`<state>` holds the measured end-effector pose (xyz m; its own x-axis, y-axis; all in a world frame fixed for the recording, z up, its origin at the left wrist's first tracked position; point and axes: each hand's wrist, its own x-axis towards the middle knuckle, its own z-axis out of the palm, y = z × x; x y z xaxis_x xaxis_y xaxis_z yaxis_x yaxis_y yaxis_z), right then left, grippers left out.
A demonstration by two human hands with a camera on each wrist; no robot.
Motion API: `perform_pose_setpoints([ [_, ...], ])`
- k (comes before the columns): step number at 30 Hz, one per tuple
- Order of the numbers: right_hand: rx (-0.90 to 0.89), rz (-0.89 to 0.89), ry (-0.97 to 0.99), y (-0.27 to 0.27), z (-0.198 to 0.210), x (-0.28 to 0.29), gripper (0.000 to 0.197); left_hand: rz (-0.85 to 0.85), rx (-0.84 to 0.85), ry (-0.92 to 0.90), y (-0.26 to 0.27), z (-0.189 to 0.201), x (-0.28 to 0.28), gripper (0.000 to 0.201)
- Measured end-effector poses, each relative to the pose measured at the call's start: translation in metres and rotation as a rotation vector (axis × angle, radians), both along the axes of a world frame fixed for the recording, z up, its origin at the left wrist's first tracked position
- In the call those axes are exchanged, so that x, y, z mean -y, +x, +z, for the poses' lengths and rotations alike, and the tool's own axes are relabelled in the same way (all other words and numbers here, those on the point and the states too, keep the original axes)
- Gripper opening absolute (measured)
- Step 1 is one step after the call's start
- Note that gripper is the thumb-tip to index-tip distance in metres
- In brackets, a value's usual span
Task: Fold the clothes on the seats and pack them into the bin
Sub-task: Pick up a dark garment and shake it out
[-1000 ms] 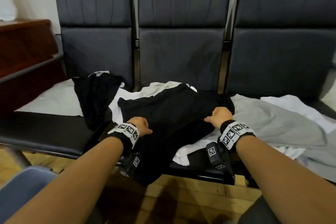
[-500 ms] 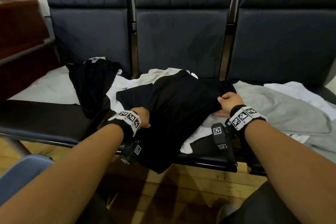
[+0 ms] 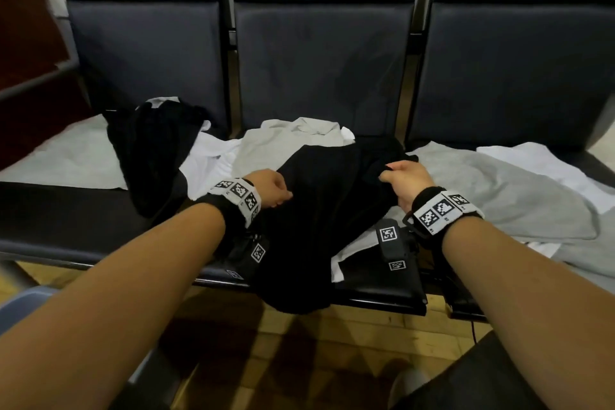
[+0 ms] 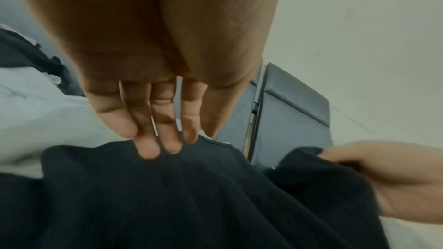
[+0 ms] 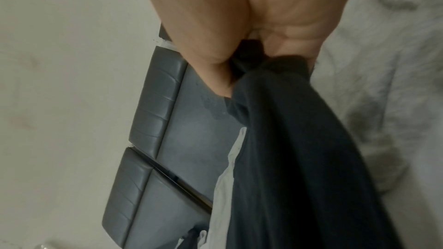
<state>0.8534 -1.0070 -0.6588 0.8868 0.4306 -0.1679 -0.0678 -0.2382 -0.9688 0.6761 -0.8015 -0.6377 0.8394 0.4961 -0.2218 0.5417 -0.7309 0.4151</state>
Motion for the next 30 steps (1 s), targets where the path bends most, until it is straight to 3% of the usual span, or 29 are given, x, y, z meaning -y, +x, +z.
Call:
perform_pose_setpoints([
  [7, 0.046, 0.034, -0.14, 0.029, -0.015, -0.003, 0.021, 0.153, 0.063, -0.034, 0.074, 0.007, -0.04, 0.01],
  [11, 0.018, 0.052, -0.144, 0.048, -0.035, -0.016, 0.028, 0.203, 0.078, -0.067, 0.125, 0.007, -0.066, 0.03],
  [16, -0.034, 0.038, -0.09, 0.064, -0.043, -0.026, 0.023, 0.19, -0.068, 0.008, 0.167, -0.019, -0.083, 0.055],
  [21, -0.078, 0.049, -0.047, 0.062, -0.04, -0.027, 0.007, 0.16, -0.083, 0.093, 0.176, -0.028, -0.085, 0.051],
  [26, -0.15, 0.031, -0.011, 0.049, -0.025, -0.025, 0.008, 0.146, -0.028, 0.072, 0.164, -0.019, -0.089, 0.043],
  [30, -0.264, -0.042, 0.011, 0.046, -0.021, -0.017, 0.044, 0.258, 0.148, -0.046, 0.142, 0.0, -0.086, 0.034],
])
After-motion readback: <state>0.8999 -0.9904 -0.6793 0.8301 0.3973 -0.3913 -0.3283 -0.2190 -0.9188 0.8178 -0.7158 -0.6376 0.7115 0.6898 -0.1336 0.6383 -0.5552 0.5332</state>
